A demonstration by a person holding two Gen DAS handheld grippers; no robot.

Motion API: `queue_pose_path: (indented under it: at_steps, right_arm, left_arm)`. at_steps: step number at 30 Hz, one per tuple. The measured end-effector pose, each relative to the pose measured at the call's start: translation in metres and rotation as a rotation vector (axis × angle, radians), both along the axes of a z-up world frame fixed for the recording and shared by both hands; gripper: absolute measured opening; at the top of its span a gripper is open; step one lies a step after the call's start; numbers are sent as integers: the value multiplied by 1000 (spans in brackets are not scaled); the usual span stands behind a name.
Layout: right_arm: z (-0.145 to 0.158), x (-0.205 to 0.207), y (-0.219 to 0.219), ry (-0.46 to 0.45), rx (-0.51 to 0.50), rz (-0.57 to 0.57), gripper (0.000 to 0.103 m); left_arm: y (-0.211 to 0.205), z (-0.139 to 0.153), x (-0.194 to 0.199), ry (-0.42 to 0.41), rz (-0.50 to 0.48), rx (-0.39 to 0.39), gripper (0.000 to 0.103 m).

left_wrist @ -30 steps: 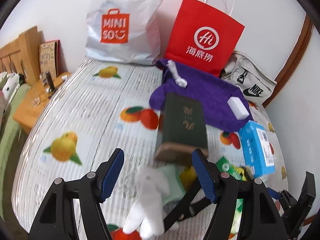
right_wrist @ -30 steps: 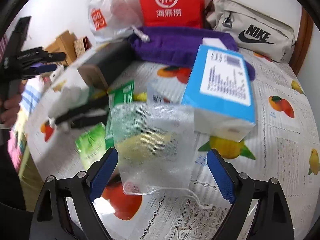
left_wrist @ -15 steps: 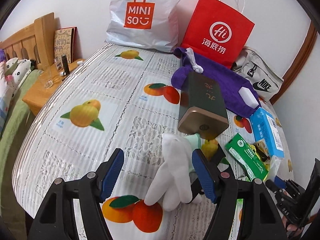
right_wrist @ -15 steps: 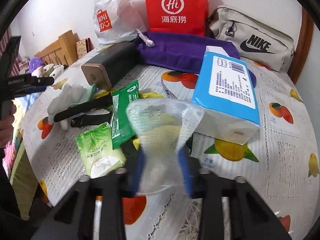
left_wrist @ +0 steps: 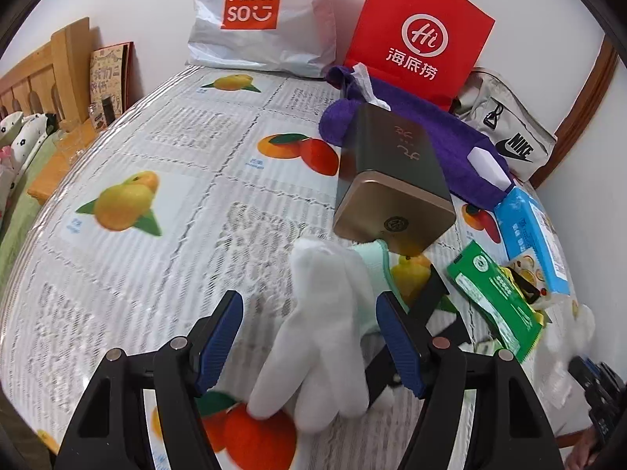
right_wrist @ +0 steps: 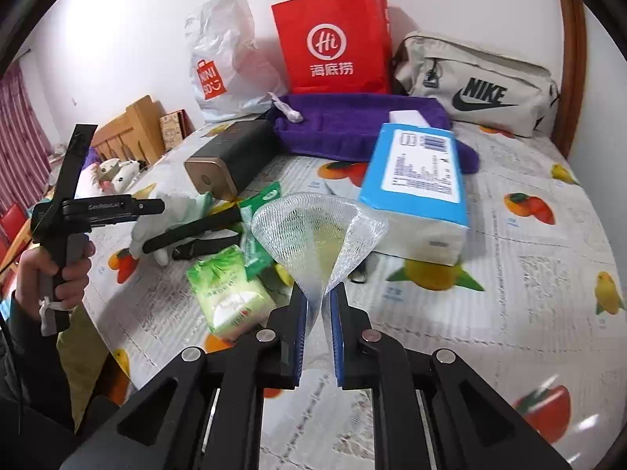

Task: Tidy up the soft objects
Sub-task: 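Grasp another white glove with the left gripper while the right gripper grasps the white mesh bag, then carry glove and mesh bag onto the purple towel and open both grippers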

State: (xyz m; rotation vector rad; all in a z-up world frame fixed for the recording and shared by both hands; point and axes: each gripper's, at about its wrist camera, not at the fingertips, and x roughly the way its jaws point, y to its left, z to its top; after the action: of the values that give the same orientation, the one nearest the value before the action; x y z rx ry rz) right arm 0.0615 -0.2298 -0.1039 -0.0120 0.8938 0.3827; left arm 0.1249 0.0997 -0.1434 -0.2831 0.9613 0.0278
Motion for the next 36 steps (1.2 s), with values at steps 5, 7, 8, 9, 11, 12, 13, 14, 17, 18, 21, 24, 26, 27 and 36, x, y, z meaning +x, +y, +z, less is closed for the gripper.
queue_pose_path:
  at_steps: [5,7,8,9,11,12,13,14,17,18,21,24,26,27,36]
  right_arm:
    - [-15,5,-18,47,-72,-90,12]
    - [-24,8,-22,73,-89,-106,12]
    - [-30,10,-23,85,-97,-112,12]
    - [-34,11,-24,93,-103,-118,12]
    - [-43,14,-25,117,-107,-129,12]
    - [-48,16,-25,125,-104,-136,12]
    - [-50,16,-28,127,-99,-140,12]
    - [-50,16,-28,126,-90,-144,12]
    - [-47,17,-29,125,-72,-149,12]
    - [-45,17,-29,124,-62,-146,11]
    - [-36,15,-27,109,-52,-126,10]
    - [-27,14,-24,87,-42,-114,10]
    - [-21,12,-24,79,-34,-114,8]
    - [-18,11,-24,74,-31,-114,7]
    - [12,11,-27,19,-10,-105,7]
  left_arm:
    - [-4,-7,4,-30,-7,30,43]
    - [1,-9,3,-43,3,-23,23]
    - [4,-9,2,-51,6,-44,22]
    - [5,-8,1,-56,1,-49,15]
    - [6,-6,-2,-64,-7,-51,13]
    - [7,-5,-3,-68,-6,-56,13]
    - [8,-3,-5,-73,-7,-63,12]
    - [10,0,-6,-79,-8,-68,12]
    - [13,9,-11,-97,1,-77,11]
    - [14,12,-13,-101,1,-86,11]
    - [14,25,-18,-127,-1,-98,11]
    - [14,39,-23,-150,1,-89,11]
    - [14,47,-25,-163,2,-85,11]
    - [13,50,-26,-168,0,-81,11]
    - [5,78,-32,-200,-12,-62,11]
